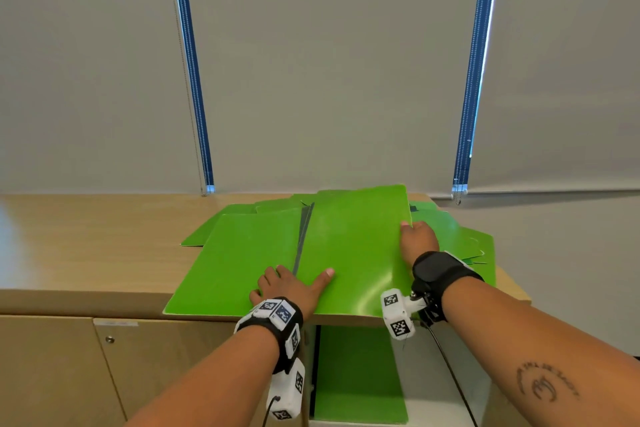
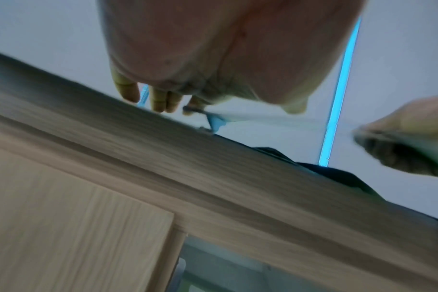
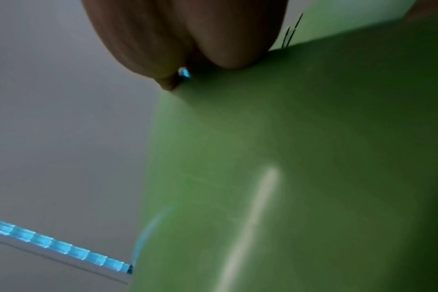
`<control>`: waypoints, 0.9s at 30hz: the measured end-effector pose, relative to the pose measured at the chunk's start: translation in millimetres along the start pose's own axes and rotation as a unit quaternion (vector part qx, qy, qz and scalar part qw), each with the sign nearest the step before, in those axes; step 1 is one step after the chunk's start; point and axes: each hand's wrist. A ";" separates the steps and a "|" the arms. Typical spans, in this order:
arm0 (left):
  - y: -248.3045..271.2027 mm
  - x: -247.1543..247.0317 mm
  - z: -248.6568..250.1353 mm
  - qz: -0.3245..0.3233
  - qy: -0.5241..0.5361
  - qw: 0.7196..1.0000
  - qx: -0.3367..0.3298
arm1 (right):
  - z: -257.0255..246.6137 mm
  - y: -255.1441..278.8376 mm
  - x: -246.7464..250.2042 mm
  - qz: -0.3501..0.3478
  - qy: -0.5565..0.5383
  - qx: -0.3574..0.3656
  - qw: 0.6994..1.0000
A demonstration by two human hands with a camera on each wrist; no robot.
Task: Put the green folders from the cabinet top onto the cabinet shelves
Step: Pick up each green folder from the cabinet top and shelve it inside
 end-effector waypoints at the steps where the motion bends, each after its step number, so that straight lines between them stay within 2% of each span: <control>1: -1.5 4.1 -2.8 0.003 0.022 1.000 0.011 | -4.7 2.0 0.8 0.005 -0.035 0.022 0.999; 4: -6.3 21.0 -10.4 0.043 0.116 0.992 0.036 | -16.8 9.9 1.3 0.014 -0.137 0.049 0.989; 7: -9.0 40.3 -12.5 0.111 0.243 0.962 0.056 | -29.0 21.0 2.1 0.022 -0.209 0.039 0.977; 9: -7.6 53.6 -11.5 0.132 0.336 0.932 0.031 | -36.5 29.0 3.7 0.027 -0.228 0.030 0.973; 11: -1.9 65.7 -8.9 0.116 0.402 0.908 -0.025 | -40.6 34.9 3.6 0.020 -0.230 0.023 0.973; 14: 7.8 79.7 -7.1 0.096 0.406 0.902 -0.106 | -46.4 44.1 3.9 0.024 -0.201 0.038 0.979; 19: 12.2 92.2 -14.0 0.133 0.376 0.898 -0.185 | -48.8 47.0 6.0 0.065 -0.162 0.058 0.983; 23: 26.7 102.7 -2.3 0.187 0.395 0.870 -0.230 | -56.0 51.5 7.5 0.034 -0.180 0.061 0.981; 27: 27.2 101.3 2.1 0.199 0.415 0.851 -0.254 | -60.6 50.0 5.2 -0.024 -0.227 0.038 0.973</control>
Point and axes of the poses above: each hand's wrist, its own y-axis away from the middle knuckle, its own x-axis out of the back of the hand, z = x × y, and after that the axes turned 6 degrees about z, right-handed
